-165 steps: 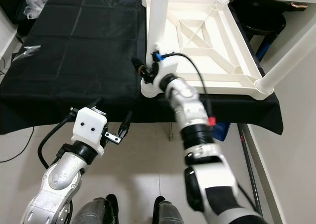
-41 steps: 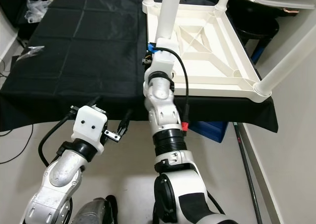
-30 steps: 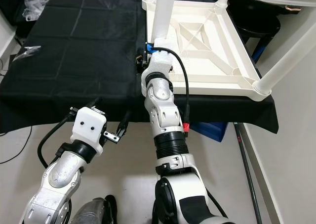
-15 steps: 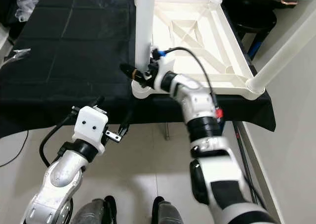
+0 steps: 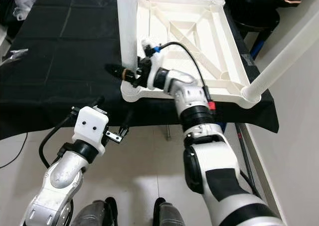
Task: Building children table
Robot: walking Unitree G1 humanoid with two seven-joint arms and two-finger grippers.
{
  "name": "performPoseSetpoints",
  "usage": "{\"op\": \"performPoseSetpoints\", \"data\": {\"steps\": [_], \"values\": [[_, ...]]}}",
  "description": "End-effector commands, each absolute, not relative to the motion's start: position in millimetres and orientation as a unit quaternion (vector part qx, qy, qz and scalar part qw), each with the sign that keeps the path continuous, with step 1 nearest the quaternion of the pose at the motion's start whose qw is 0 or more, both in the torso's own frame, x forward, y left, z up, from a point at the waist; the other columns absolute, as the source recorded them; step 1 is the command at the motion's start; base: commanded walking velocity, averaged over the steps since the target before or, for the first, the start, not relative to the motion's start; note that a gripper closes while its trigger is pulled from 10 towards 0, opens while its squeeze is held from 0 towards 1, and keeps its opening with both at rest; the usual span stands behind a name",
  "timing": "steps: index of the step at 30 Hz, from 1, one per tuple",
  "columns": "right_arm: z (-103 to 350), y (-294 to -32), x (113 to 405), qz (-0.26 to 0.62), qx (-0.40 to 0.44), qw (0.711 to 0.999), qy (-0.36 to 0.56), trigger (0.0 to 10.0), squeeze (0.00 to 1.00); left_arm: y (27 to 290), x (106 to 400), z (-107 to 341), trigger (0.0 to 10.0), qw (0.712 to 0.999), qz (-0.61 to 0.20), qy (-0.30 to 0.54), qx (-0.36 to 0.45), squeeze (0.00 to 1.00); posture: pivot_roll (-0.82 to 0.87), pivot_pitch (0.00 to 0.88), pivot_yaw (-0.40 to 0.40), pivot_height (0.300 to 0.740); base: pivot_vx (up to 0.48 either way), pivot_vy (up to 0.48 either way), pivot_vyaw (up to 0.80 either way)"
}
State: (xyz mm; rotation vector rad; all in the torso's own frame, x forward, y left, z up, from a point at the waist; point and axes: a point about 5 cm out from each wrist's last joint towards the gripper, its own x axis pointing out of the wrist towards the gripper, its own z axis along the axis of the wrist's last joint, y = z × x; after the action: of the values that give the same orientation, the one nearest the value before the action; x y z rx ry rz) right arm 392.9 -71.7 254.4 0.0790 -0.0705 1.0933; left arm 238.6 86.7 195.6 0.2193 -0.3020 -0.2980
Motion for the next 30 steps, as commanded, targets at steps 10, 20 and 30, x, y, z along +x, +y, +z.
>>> {"op": "performPoseSetpoints", "data": {"steps": [10, 20, 30], "values": [[254, -75, 400, 0.447, 0.023, 0.892, -0.067, 0.0, 0.00, 87, 235, 192, 10.0, 0.973, -0.145, -0.142, 0.114, 0.00, 0.21, 0.211, -0.090, 0.740, 0.000, 0.000, 0.00], [234, -117, 408, 0.123, 0.038, 0.990, -0.057, 0.0, 0.00, 86, 237, 192, 10.0, 0.972, -0.149, -0.145, 0.112, 0.00, 0.18, 0.193, -0.075, 0.740, 0.000, 0.000, 0.00], [222, -94, 376, -0.092, 0.132, 0.986, -0.037, 0.0, 0.00, 85, 239, 195, 10.0, 0.971, -0.149, -0.150, 0.113, 0.00, 0.18, 0.199, -0.073, 0.740, 0.000, 0.000, 0.00]]}}
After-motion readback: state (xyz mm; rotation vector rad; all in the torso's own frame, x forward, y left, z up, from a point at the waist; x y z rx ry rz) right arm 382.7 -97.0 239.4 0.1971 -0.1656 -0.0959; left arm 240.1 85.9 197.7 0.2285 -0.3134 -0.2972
